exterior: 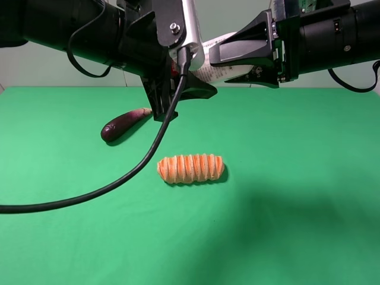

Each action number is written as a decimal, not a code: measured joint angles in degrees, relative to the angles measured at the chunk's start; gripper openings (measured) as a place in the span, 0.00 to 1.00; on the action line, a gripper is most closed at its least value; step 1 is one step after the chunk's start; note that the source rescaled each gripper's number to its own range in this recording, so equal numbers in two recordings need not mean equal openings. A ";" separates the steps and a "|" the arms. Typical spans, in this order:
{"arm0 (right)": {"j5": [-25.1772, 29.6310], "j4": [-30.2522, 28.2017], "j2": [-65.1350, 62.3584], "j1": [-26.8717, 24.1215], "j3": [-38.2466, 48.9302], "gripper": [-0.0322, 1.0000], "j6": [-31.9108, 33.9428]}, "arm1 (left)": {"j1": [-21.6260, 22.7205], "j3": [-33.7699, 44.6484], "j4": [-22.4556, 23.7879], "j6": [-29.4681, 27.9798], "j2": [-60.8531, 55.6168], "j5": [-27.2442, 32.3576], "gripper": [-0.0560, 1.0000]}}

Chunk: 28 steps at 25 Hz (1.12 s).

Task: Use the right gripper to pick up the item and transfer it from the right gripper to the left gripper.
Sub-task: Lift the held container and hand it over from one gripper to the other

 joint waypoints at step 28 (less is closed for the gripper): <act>-1.47 1.51 -0.18 0.00 0.00 1.00 3.16 | 0.00 0.00 0.77 -0.66 0.20 2.27 0.08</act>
